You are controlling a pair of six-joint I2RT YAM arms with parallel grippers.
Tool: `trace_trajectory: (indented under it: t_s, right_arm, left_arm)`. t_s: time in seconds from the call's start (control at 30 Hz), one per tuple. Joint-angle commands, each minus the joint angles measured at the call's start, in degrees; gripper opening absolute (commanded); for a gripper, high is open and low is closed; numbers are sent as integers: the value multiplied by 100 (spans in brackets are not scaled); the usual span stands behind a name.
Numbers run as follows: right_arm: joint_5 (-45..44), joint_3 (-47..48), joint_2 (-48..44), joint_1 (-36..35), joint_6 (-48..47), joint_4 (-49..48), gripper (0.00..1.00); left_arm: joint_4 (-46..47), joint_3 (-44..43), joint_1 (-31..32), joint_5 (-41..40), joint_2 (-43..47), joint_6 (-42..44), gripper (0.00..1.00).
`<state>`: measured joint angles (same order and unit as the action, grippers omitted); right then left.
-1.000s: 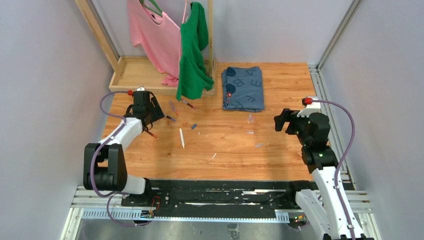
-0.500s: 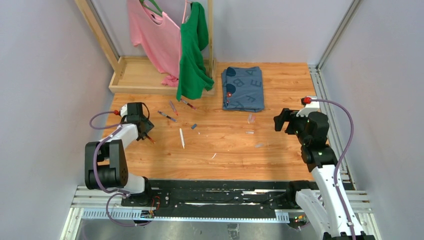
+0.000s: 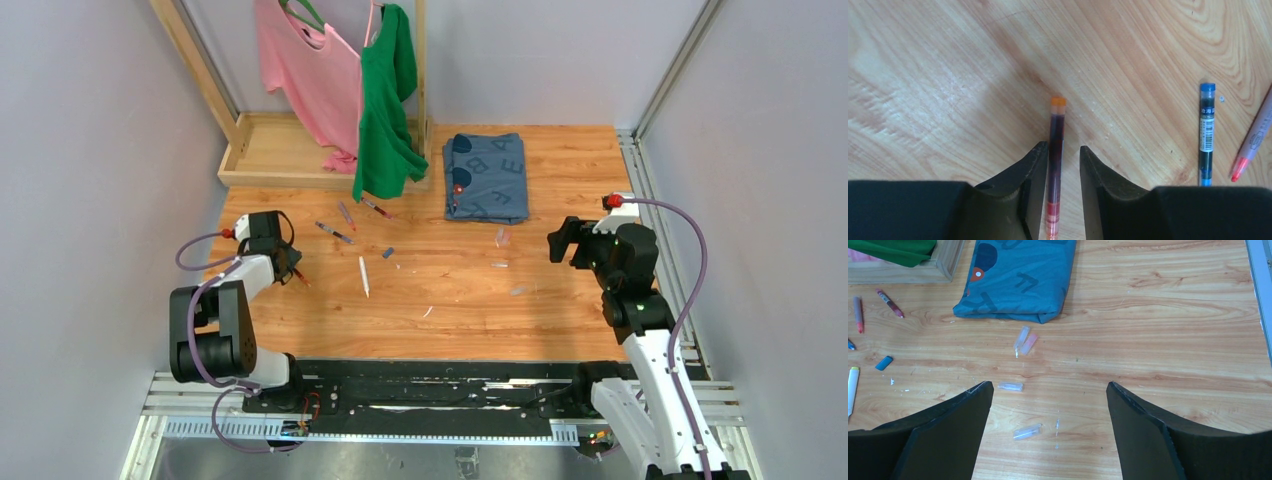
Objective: Insert the pens into the pen caps
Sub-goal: Pick up the pen from the center of the board.
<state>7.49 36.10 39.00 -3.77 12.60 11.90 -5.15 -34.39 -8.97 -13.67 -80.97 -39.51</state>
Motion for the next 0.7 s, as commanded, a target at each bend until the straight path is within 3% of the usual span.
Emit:
trace_trajectory:
  t_s: [0.0, 0.1, 0.43, 0.67]
  right_arm:
    - [7, 108, -43, 8, 34, 59, 85]
    - [32, 109, -33, 8, 39, 58, 85]
    - [302, 95, 47, 8, 74, -67, 85]
    - [1675, 102, 609, -270, 241, -691, 78]
  left_arm:
    - [-25, 216, -57, 274, -114, -127, 33]
    - [26, 257, -53, 378, -109, -143, 30]
    - [-90, 261, -52, 684, -117, 91, 1]
    - [-32, 650, 88, 1533, 632, -138, 0]
